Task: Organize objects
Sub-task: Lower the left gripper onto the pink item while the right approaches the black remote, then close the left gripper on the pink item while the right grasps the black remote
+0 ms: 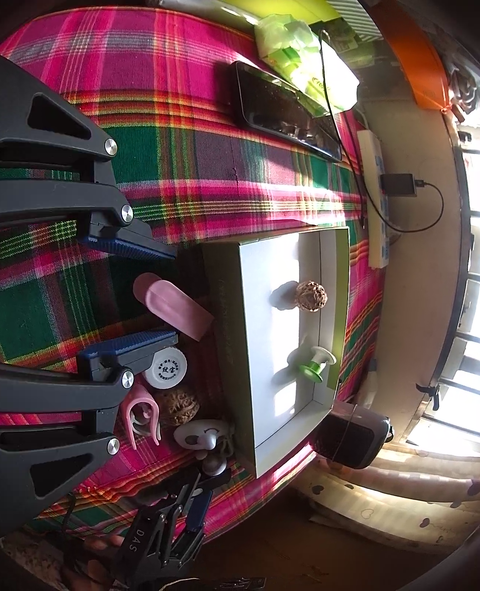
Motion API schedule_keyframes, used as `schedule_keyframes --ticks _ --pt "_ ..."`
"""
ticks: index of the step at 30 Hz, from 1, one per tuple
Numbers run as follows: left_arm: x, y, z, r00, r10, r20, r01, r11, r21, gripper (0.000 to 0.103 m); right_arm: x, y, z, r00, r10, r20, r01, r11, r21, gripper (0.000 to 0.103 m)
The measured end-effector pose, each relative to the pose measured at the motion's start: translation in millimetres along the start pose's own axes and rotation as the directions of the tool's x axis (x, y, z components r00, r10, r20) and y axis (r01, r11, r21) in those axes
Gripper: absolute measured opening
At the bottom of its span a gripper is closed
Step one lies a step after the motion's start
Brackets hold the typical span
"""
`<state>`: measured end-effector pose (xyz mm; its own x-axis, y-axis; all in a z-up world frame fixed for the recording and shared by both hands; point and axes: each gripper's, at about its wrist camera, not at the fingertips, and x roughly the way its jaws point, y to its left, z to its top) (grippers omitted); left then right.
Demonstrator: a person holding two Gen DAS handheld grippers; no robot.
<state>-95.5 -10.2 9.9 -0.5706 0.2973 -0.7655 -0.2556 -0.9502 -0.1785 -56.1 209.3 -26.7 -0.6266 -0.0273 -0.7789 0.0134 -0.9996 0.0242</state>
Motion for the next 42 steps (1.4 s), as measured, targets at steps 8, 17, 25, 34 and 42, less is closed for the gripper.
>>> schedule_keyframes --ticks 8,17,25,34,42 --pt "7 -5 8 1.000 -0.005 -0.006 0.005 1.000 0.026 0.036 -1 -16 0 0.999 -0.032 -0.006 0.032 0.999 0.029 0.057" --pt "13 -12 12 1.000 0.027 -0.009 -0.026 0.998 0.060 0.036 3 -12 5 1.000 -0.027 -0.011 0.027 1.000 -0.013 0.057" --pt "13 -11 14 0.999 0.032 -0.004 -0.032 0.999 0.032 0.035 5 -12 7 1.000 -0.021 -0.011 0.020 1.000 -0.016 0.057" --pt "13 -7 14 0.998 0.057 -0.001 -0.057 0.998 0.005 0.022 3 -14 6 1.000 -0.015 -0.007 0.015 1.000 -0.014 0.052" --pt "13 -6 14 0.998 0.061 0.001 -0.061 0.998 0.002 0.016 2 -13 6 1.000 -0.012 -0.001 0.012 1.000 -0.024 0.036"
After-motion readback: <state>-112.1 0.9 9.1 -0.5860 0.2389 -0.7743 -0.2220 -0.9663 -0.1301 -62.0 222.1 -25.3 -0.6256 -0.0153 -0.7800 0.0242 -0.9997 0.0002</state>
